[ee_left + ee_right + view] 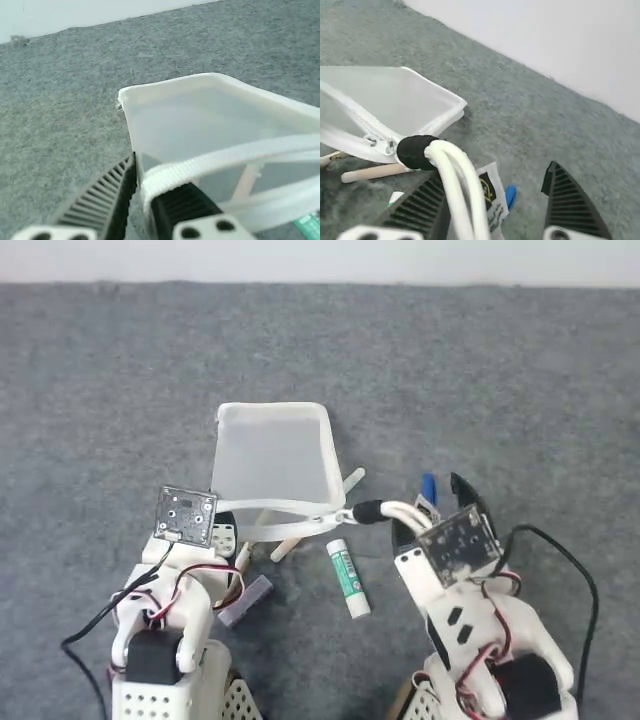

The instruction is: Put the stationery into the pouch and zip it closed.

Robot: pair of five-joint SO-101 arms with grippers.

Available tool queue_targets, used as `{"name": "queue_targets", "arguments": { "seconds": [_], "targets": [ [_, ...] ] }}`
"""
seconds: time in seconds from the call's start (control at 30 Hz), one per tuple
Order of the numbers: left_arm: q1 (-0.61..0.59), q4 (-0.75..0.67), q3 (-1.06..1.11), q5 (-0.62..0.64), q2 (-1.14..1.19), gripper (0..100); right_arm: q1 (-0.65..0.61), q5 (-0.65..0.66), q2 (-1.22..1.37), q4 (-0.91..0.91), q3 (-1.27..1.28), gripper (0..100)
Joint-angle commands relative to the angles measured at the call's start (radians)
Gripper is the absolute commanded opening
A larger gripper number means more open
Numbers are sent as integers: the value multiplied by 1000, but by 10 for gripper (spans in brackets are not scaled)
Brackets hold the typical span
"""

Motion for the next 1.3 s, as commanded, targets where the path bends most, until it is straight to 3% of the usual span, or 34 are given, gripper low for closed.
{"name": "queue_targets", "arguments": {
  "seconds": [0.0,0.4,0.63,1.27],
  "targets": [
    [2,6,-67,-8,-20,11,38,-14,110,-54,-14,247],
    [2,0,-67,-8,-20,12,91,-21,608,-73,-175,247],
    [2,0,-67,-8,-20,12,154,-94,825,-90,-262,247],
    [2,0,-67,-8,-20,12,199,-124,1182,-291,-321,236]
  ]
}}
